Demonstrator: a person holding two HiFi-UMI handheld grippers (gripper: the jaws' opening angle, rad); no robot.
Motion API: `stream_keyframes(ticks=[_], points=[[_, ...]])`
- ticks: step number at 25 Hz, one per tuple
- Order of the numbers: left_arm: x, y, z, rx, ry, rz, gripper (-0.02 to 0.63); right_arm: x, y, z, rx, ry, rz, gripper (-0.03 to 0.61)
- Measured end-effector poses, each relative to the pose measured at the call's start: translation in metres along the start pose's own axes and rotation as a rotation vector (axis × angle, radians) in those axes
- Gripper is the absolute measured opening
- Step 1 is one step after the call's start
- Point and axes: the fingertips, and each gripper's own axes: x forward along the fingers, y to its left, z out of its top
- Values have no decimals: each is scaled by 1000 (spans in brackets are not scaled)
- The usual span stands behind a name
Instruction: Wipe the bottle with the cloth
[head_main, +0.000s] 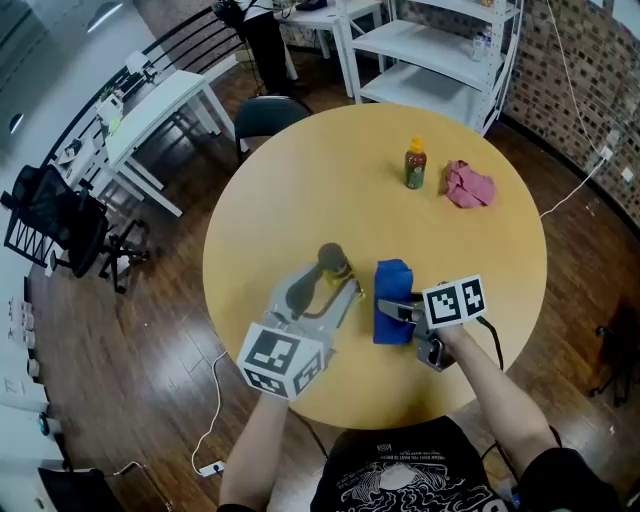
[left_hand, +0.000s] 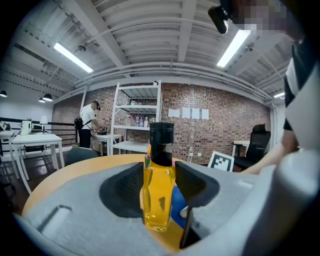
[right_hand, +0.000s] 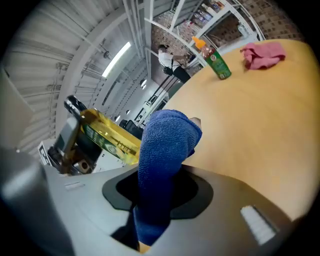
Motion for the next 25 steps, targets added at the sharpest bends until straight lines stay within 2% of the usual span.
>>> stream_keyframes(ticks=[7, 14, 25], points=[[3, -18, 34, 35, -48, -29, 202, 40, 17, -32, 115, 61, 112, 133], [15, -29, 30, 37, -39, -45, 201, 54, 54, -39, 116, 79, 215, 133], [14, -28, 24, 24, -36, -44, 199, 42, 33, -25, 119, 52, 172, 133]])
